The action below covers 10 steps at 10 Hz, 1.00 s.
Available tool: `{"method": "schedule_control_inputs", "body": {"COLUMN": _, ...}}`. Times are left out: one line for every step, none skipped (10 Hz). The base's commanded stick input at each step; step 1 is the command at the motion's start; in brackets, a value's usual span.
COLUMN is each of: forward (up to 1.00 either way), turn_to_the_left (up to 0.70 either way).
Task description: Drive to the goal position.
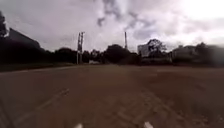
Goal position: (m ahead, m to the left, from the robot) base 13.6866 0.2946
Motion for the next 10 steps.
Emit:
{"method": "schedule_control_inputs", "body": {"forward": 0.50, "turn_to_the_left": 0.00}}
{"method": "schedule_control_inputs", "body": {"forward": 0.50, "turn_to_the_left": 0.00}}
{"method": "schedule_control_inputs", "body": {"forward": 0.50, "turn_to_the_left": 0.00}}
{"method": "schedule_control_inputs", "body": {"forward": 0.50, "turn_to_the_left": 0.00}}
{"method": "schedule_control_inputs", "body": {"forward": 0.50, "turn_to_the_left": 0.00}}
{"method": "schedule_control_inputs", "body": {"forward": 0.50, "turn_to_the_left": 0.00}}
{"method": "schedule_control_inputs", "body": {"forward": 0.50, "turn_to_the_left": 0.00}}
{"method": "schedule_control_inputs", "body": {"forward": 0.50, "turn_to_the_left": 0.00}}
{"method": "schedule_control_inputs", "body": {"forward": 0.50, "turn_to_the_left": 0.00}}
{"method": "schedule_control_inputs", "body": {"forward": 0.50, "turn_to_the_left": 0.00}}
